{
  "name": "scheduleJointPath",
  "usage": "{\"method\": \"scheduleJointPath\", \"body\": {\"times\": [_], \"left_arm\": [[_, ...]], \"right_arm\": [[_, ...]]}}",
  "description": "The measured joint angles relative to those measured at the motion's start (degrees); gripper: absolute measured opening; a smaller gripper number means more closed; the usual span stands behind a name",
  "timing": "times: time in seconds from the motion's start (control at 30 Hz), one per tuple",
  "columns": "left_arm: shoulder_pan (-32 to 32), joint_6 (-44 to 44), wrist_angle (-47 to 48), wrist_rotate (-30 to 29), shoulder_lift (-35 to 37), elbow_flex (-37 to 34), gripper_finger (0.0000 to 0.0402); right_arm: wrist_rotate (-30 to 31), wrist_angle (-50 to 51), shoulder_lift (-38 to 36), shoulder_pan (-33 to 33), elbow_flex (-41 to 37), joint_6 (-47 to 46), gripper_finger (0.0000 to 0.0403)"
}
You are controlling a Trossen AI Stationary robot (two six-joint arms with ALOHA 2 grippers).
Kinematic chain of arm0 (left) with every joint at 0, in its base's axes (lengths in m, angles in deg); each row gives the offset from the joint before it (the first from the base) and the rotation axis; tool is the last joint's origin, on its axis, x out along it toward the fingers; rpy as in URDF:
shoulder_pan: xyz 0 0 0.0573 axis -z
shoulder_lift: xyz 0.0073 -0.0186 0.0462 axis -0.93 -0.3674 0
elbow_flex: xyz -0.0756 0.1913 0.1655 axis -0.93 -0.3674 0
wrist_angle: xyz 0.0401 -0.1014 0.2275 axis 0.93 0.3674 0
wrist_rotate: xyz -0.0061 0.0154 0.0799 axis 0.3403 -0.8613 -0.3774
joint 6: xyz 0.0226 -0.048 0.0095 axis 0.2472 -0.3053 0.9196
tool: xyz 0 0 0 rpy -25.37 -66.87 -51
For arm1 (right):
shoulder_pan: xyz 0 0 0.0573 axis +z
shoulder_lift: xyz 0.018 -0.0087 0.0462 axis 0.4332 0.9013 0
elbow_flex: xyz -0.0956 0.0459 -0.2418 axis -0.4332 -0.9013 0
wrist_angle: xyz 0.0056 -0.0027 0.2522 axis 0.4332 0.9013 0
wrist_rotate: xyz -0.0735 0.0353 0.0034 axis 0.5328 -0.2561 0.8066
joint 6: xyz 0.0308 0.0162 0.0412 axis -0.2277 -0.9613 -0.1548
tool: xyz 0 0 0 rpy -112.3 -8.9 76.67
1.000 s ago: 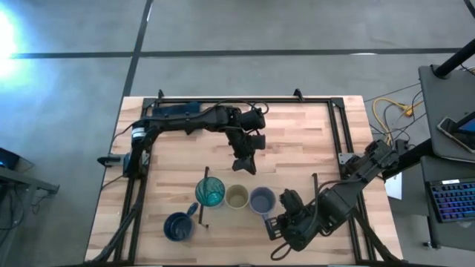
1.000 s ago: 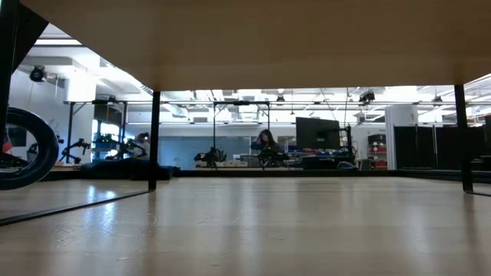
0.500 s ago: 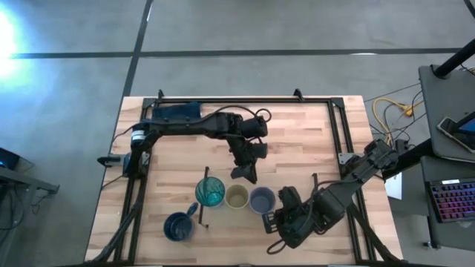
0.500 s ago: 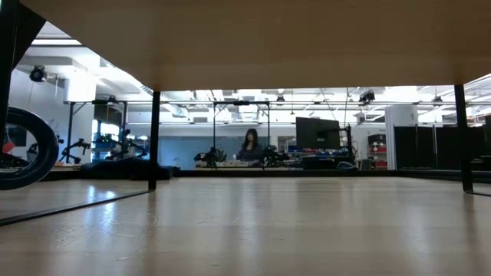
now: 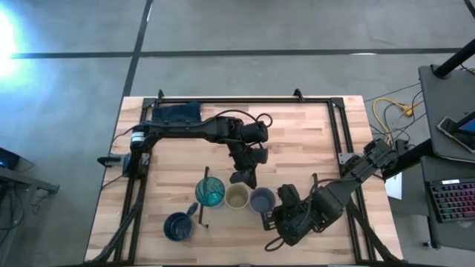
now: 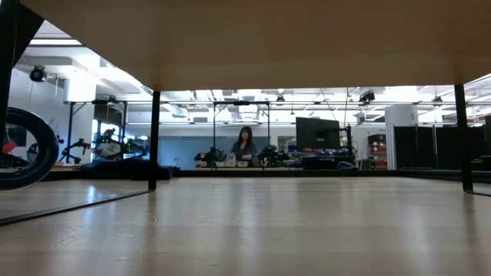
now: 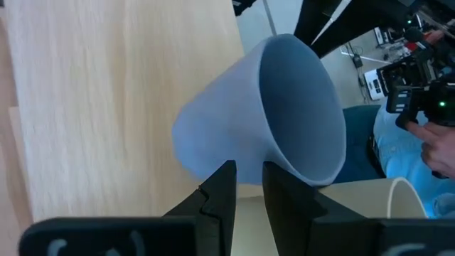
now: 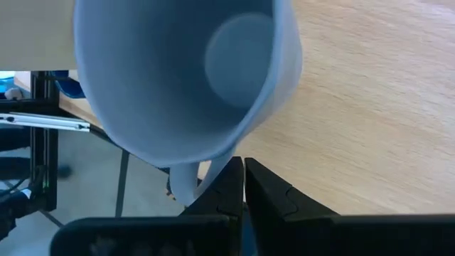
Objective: Stack small to large cups/mugs on shelf
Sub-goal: Put the blue mug on the shelf
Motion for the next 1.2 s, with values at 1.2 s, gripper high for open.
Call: {"method": "scheduleJointPath", "body": {"times": [1.2], "left_arm": [[-1.27, -0.09, -8.16, 0.09, 0.02, -2.76, 0.0056]], "right_arm": [[-0.95, -3.07, 0.15, -2.35, 0.0, 4.37, 0.0009]]}}
